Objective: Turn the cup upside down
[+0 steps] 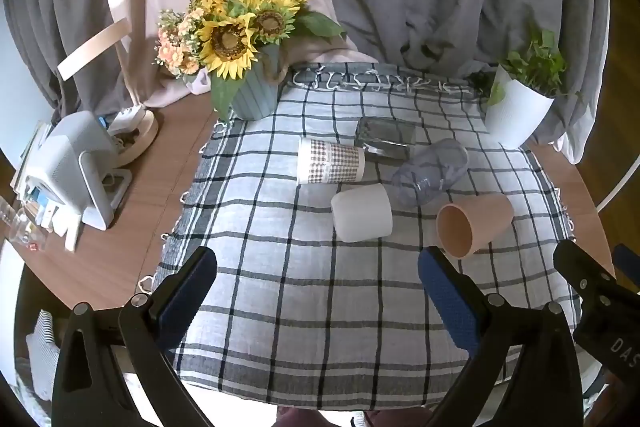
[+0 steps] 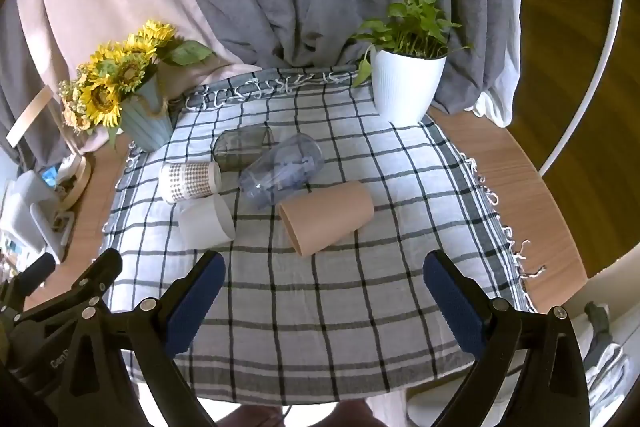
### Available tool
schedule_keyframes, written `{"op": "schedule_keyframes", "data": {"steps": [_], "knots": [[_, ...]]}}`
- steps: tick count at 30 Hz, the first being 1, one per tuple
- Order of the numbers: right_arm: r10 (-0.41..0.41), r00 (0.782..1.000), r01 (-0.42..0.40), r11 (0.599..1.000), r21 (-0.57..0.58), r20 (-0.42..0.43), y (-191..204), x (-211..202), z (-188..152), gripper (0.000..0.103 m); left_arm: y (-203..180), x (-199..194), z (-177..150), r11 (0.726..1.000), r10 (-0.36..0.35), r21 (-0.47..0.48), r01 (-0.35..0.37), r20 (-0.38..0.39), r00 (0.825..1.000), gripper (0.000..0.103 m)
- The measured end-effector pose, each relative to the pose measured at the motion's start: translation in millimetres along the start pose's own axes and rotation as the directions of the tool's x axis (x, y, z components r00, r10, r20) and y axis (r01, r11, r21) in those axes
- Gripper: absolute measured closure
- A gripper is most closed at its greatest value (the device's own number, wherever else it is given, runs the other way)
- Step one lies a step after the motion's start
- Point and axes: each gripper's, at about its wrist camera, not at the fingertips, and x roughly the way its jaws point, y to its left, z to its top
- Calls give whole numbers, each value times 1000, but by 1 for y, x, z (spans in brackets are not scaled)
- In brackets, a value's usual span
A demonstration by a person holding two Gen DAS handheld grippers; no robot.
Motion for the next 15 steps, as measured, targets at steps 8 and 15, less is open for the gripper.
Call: {"op": "schedule_keyframes", "data": {"steps": [8,15], "knots": [[3,1000,-3,1000,3,-7,-2,2,0,3,-1,2,-1,1000,2,3,-2,-9,1000,0],[2,1000,-2,1000,0,-9,-1,2,-1,3,0,3,-1,1000,14,1,-14,-15,1000,0]]}}
